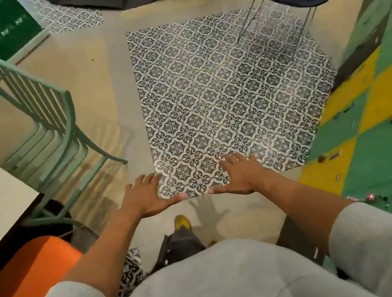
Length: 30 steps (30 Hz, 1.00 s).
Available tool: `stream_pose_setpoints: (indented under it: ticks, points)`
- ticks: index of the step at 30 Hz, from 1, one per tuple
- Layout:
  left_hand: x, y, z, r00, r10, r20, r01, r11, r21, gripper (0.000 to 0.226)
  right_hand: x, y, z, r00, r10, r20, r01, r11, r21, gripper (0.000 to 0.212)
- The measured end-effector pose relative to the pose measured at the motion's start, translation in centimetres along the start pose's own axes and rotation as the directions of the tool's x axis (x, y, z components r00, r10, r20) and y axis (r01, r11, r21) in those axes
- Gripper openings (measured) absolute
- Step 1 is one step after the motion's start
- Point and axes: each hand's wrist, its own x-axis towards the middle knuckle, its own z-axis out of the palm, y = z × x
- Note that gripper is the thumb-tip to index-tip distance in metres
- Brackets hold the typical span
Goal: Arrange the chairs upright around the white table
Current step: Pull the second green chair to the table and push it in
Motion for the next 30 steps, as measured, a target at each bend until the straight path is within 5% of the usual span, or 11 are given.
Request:
stream_pose_setpoints:
  ticks: [14,30]
  points:
    - [19.2,-7.3,-10.6,0.991,-0.13,0.04,0.136,0.969,-0.206,0.145,25.7,0.1,-18.0,0.982,-0.18,0.05,0.183,0.981,-0.057,0.149]
    - [43.9,-17.7,-28.9,0.98,-0.192,0.045,0.195,0.978,-0.076,0.135,53.1,2.0,-37.9,0.977,-0.2,0.073,0.2,0.98,0.009,0.112]
